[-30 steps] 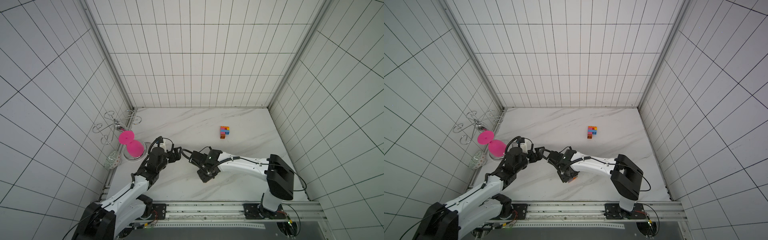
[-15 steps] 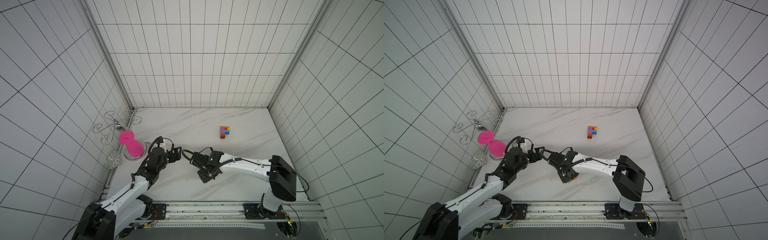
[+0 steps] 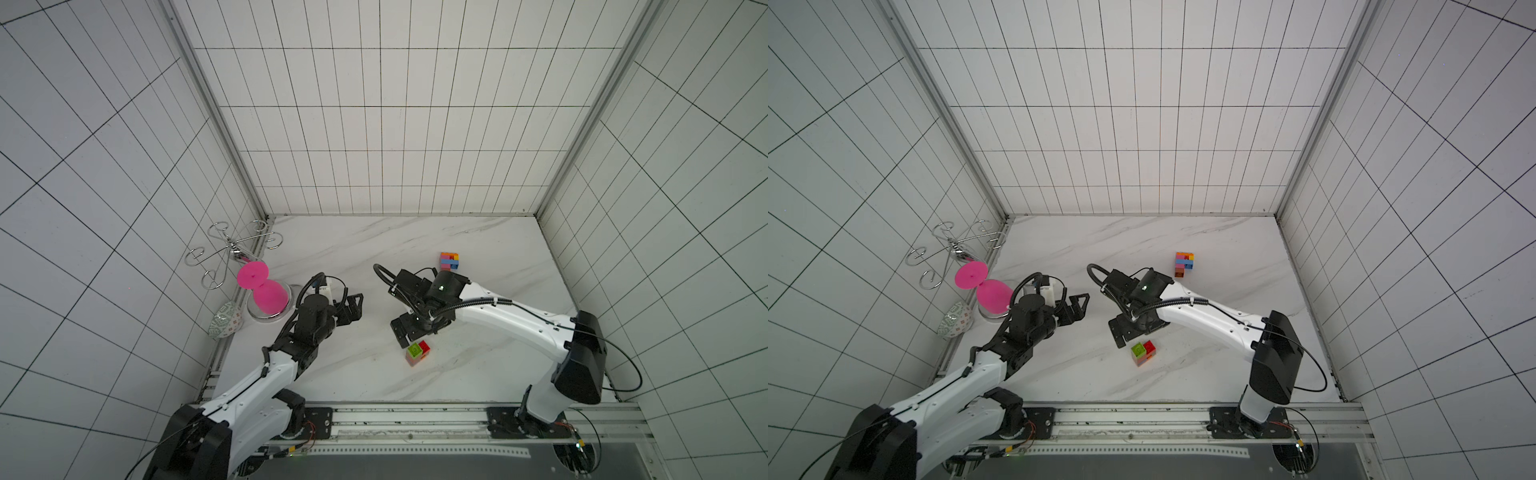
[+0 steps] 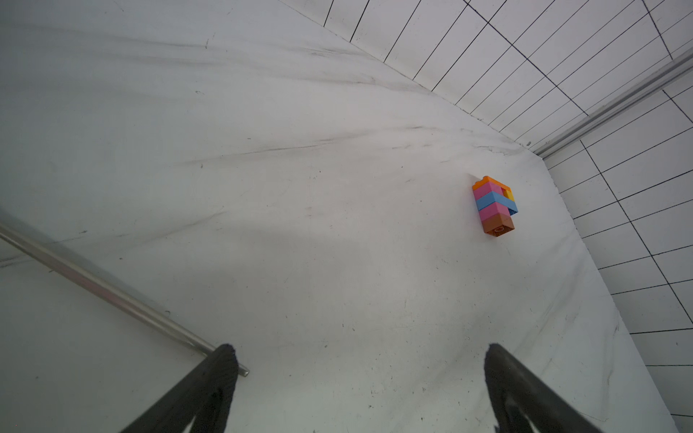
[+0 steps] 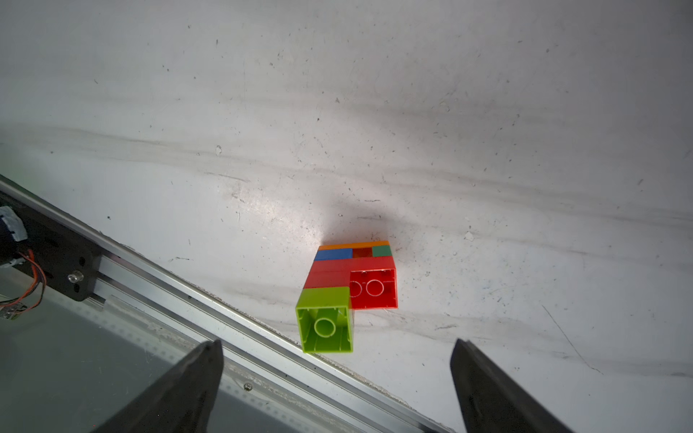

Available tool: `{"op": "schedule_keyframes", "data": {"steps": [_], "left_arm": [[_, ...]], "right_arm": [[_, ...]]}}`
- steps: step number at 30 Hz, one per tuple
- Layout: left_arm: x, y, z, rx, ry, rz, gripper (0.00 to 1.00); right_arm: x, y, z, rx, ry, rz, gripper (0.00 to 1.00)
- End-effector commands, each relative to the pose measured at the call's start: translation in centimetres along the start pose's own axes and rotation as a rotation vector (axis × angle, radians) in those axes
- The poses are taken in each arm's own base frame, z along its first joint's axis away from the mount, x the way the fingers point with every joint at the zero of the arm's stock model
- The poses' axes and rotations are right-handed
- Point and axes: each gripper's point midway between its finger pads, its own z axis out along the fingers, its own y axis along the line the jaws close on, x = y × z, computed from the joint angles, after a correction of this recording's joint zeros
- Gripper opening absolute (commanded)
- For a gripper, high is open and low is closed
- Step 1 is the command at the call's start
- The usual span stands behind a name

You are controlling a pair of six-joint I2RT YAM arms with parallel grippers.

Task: Assemble the letter p with lego
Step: Assemble the lego brick with the lego brick, then pick up the lego brick from the center of the board.

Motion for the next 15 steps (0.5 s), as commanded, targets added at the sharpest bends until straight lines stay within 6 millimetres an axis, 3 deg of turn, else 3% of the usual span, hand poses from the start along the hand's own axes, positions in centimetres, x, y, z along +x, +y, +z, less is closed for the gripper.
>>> {"op": "schedule_keyframes", "data": {"steps": [1, 7, 15], "left_arm": [[-0.4, 0.4, 0.1, -0.02, -0.015, -0.004, 0.98], [-0.4, 0.7, 0.1, -0.024, -0.031, -0.018, 0.98], [-0.7, 0.7, -0.1, -0.023, -0.044, -0.02, 0.98]], "right_arm": [[1.3, -1.1, -0.2, -0.007, 0.156, -0.017, 0.99], [1.7, -0.1, 1.2, -0.039, 0.361, -0.066, 0.98], [2.9, 0.6, 5.7, -0.018, 0.577, -0.114, 0.98]]}}
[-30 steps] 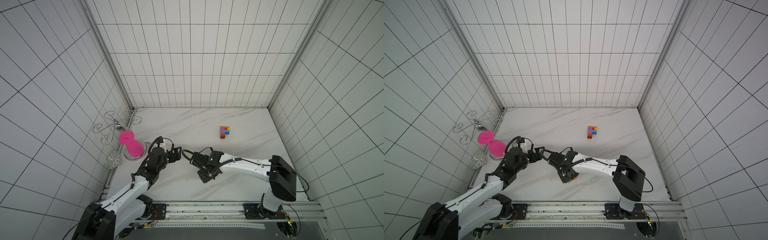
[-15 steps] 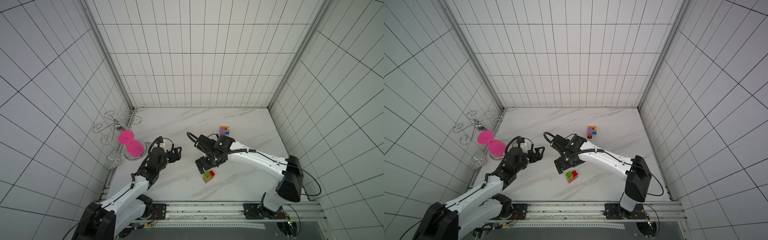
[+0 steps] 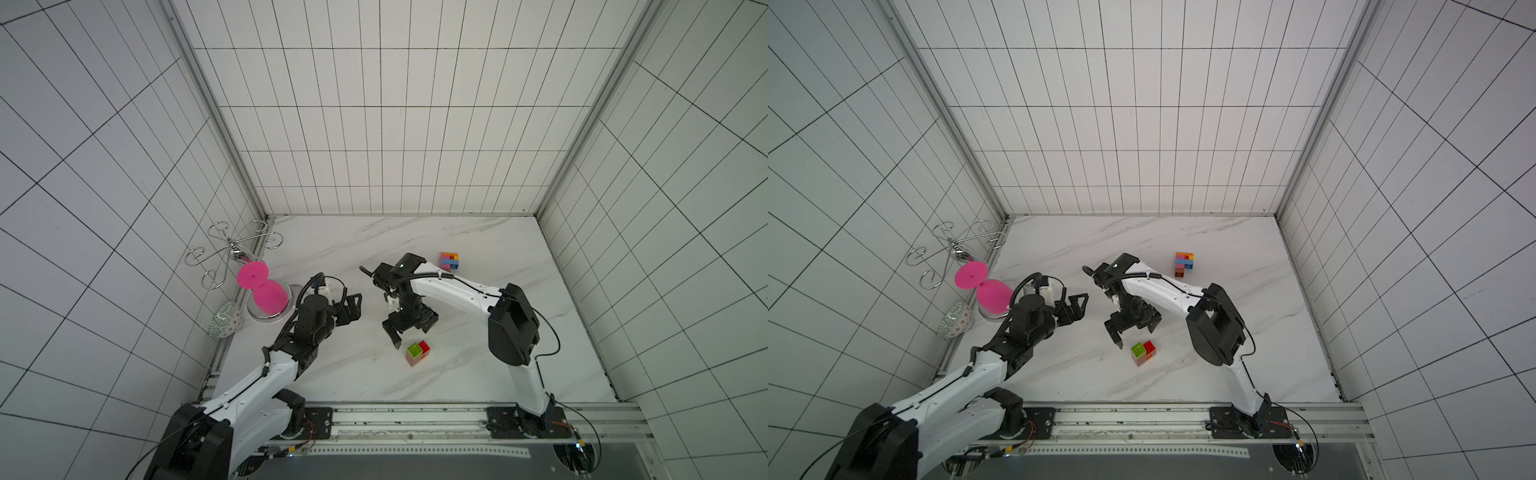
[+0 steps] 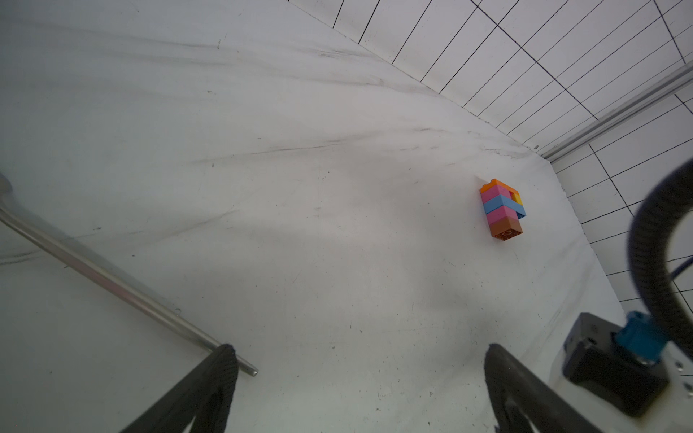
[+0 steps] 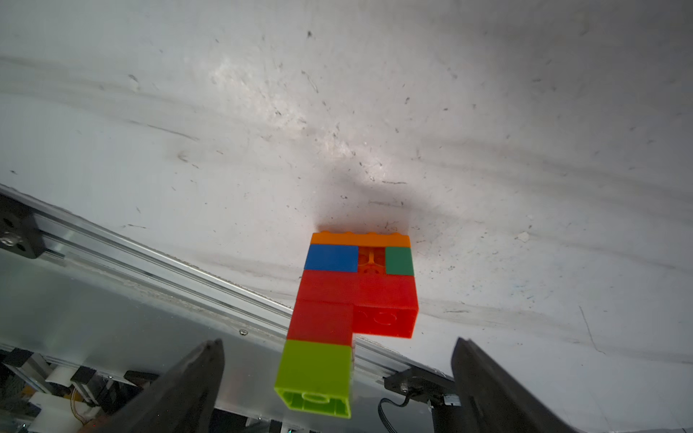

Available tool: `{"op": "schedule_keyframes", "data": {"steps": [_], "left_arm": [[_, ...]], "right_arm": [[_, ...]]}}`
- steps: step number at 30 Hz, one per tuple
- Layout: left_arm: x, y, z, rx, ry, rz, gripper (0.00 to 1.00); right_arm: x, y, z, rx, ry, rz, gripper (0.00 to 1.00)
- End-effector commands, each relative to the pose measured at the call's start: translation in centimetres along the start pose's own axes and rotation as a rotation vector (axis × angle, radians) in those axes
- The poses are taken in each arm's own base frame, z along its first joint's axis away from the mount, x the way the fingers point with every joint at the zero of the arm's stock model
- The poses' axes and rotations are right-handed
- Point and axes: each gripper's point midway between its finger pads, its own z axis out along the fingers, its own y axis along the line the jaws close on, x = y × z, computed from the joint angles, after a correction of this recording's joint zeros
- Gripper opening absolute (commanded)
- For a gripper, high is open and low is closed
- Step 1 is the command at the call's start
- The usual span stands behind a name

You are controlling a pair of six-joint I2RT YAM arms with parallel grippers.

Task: Assemble the letter p with lego
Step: Pick up the lego brick from the center of the board.

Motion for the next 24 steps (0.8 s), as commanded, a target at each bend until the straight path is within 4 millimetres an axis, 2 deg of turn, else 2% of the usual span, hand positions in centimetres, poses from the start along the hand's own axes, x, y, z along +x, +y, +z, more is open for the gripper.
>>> {"op": "schedule_keyframes", "data": {"steps": [1, 11, 15, 20, 24], "left_arm": [[-0.7, 0.2, -0.2, -0.004, -0.038, -0.012, 0.98], [-1.1, 0.0, -0.5, -0.001, -0.052, -0.014, 0.98], [-1.1, 0.0, -0.5, 0.0, -0.052, -0.012, 0.98], [-1.1, 0.0, -0.5, -0.001, -0.053, -0.012, 0.98], [-1.1, 0.0, -0.5, 0.0, -0.054, -0.012, 0.98]], "right_arm": [[1.7, 0.5, 0.2, 0.002, 0.113, -0.045, 0.98], [1.4, 0.4, 3.2, 0.049, 0.221, -0.059, 0.99], [1.1, 0.4, 4.1, 0.057, 0.237, -0.055, 0.88], [1.0, 0.2, 4.2, 0.07, 0.234, -0.054, 0.76], [1.2, -0.2, 4.5, 0.092, 0.241, -0.052, 0.73]]}}
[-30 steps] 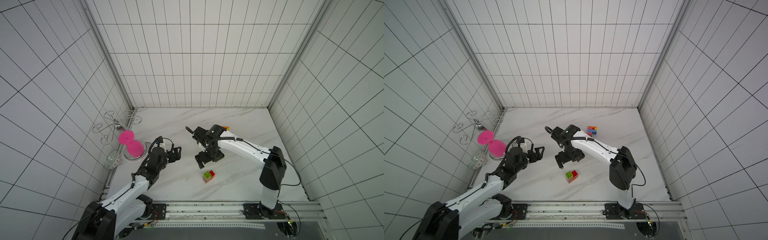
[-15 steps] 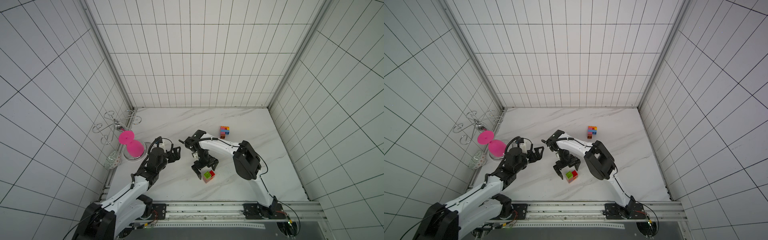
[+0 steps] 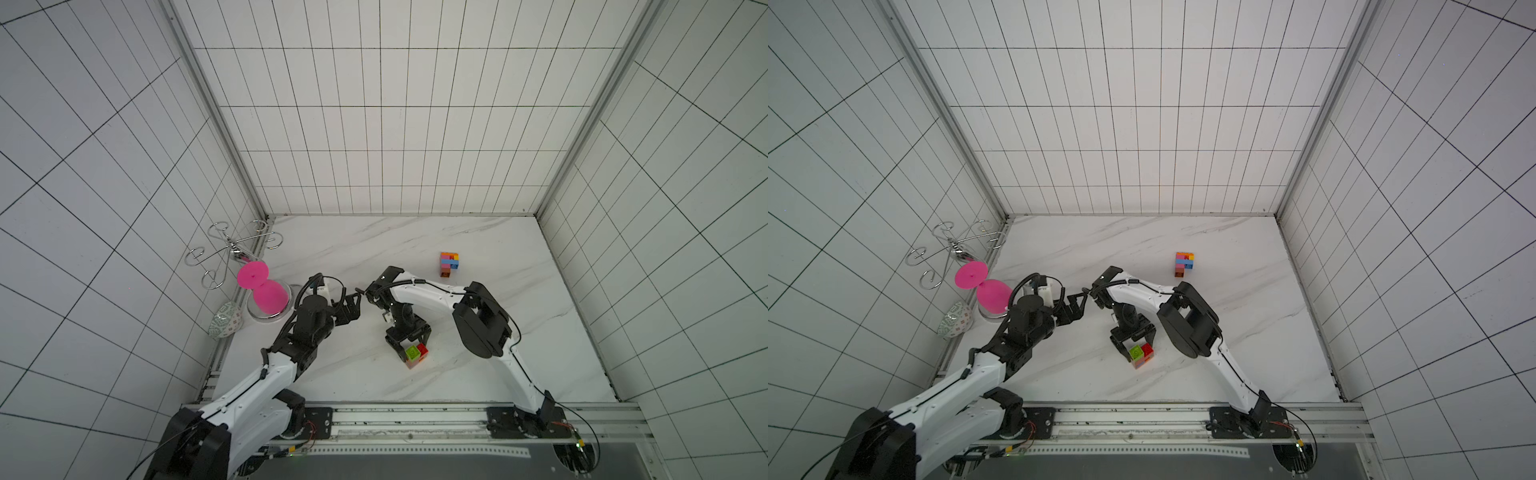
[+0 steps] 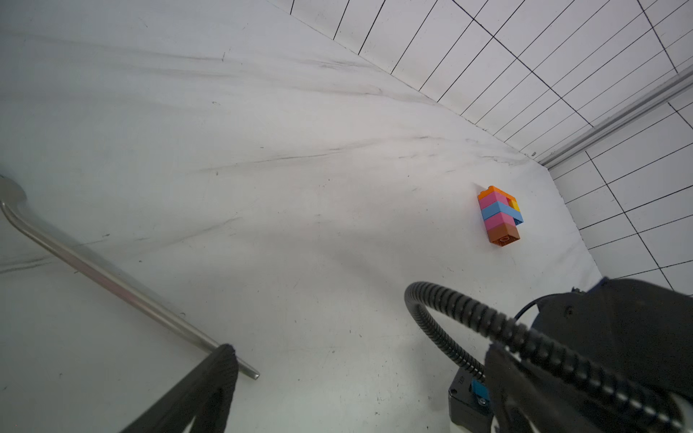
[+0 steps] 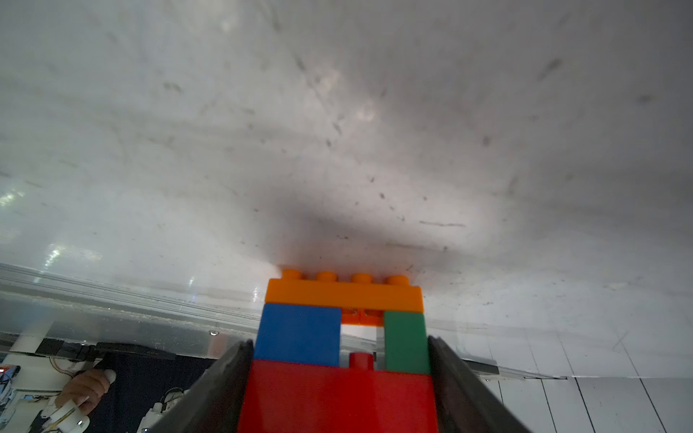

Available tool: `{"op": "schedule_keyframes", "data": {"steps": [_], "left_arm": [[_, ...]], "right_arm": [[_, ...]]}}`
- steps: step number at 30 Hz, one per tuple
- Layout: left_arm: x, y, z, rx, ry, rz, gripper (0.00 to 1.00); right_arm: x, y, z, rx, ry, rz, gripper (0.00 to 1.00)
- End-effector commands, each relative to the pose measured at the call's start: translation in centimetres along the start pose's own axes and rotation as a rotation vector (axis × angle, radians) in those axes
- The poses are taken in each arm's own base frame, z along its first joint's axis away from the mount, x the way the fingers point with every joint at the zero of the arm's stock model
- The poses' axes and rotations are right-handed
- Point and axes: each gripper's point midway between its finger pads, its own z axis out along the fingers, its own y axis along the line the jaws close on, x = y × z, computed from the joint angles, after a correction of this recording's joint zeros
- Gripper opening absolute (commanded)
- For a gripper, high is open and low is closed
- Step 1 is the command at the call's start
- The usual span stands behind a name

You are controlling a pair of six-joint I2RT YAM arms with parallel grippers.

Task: Assemble the letter p with lego
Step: Pick up the lego brick from the center of the board, then place the lego brick at the center of the board.

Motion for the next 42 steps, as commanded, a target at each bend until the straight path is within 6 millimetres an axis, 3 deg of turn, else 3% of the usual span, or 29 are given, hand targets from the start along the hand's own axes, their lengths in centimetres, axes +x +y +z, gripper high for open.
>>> {"op": "schedule_keyframes", "data": {"steps": [1, 9, 19, 31, 36, 42], "left_arm": [[-0.6, 0.1, -0.1, -0.003, -0.029, -0.012, 0.98], [-0.6, 0.1, -0.2, -0.003, -0.03, -0.012, 0.98], [-0.6, 0.2, -0.2, -0.004, -0.032, -0.011, 0.98], [-0.4, 0.2, -0.3, 0.001, -0.027, -0.009, 0.98], [-0.3, 0.1, -0.3, 0.003, -0.022, -0.008, 0.98], [-0.3, 0.0, -0.3, 0.006, -0.019, -0.007, 0.98]], "right_arm": [[0.8, -0.3, -0.2, 0.032, 0.022, -0.004, 0.71], [1.0, -1.1, -1.0, 0.084, -0.022, 0.019, 0.51], [-0.5, -2.9, -7.1, 0.068, -0.361, 0.1, 0.45], [-10.2, -10.7, -13.3, 0.125, -1.014, 0.333, 0.44], [-14.0, -13.5, -13.5, 0.128, -1.19, 0.411, 0.45], [-16.9, -15.5, -12.4, 0.171, -1.298, 0.463, 0.45]]}}
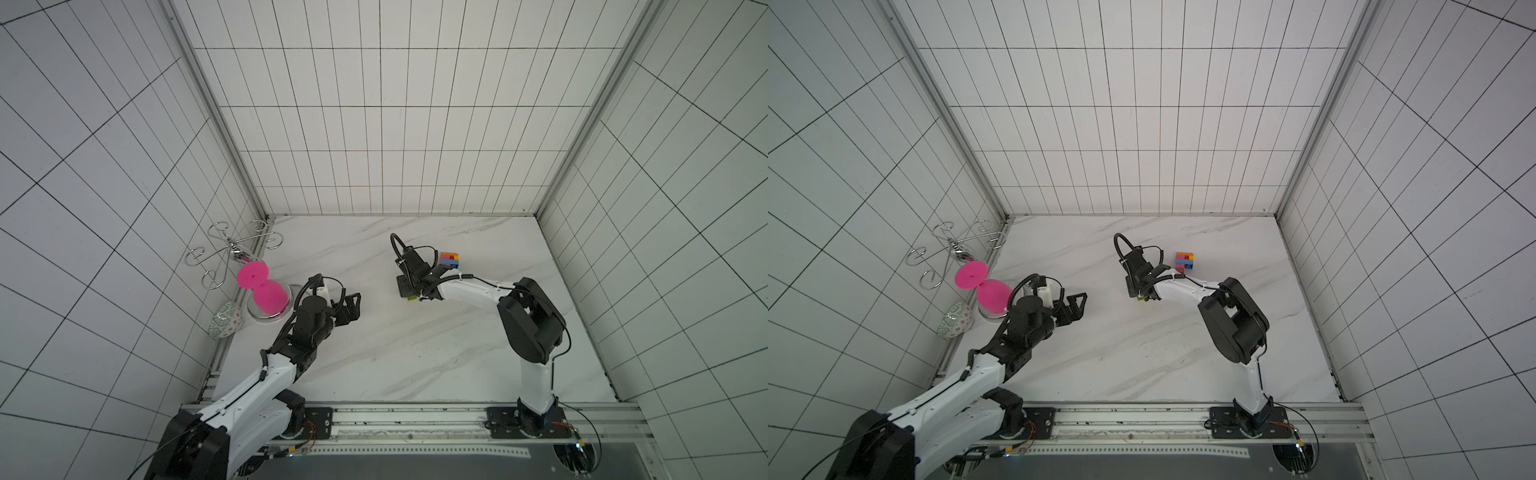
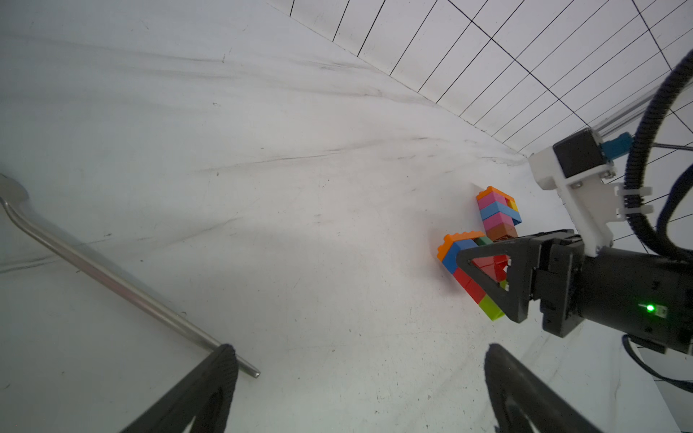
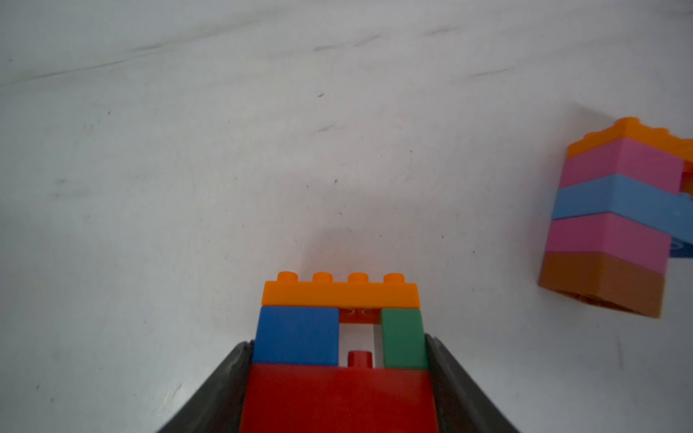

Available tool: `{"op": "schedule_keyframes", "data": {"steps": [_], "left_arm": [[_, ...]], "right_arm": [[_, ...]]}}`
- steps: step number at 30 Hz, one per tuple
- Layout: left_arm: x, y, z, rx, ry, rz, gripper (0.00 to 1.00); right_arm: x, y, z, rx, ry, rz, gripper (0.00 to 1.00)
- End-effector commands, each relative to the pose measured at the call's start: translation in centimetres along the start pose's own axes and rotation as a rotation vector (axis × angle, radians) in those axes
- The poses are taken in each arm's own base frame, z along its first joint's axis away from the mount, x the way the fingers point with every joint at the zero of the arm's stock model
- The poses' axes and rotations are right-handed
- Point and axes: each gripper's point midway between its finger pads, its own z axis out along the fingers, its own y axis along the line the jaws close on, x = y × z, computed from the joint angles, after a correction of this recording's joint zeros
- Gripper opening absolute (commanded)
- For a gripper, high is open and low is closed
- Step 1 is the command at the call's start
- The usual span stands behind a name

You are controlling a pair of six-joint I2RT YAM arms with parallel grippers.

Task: Assemble the letter p with lego
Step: Place the lego brick at the center of the board.

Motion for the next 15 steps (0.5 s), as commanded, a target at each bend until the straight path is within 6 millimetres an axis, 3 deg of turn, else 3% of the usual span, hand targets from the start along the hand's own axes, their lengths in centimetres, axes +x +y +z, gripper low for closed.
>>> {"op": "schedule_keyframes", "data": {"steps": [1, 9, 15], "left_arm": [[-0.3, 0.0, -0.1, 0.003, -0.017, -0.008, 0.98], [-0.6, -0.2, -0.2, 0.009, -0.025, -0.006, 0.98], [-0.5, -0.2, -0.1, 0.012, -0.017, -0.003, 0.98]], "right_arm": [[-1.7, -0.7, 2.3, 0.039, -0.143, 0.049, 0.45], [-0.1, -1.7, 4.5, 0.042, -0.166, 0.067, 0.52], [0.7, -1.8, 4.5, 0.027, -0.165, 0.079, 0.71]]}}
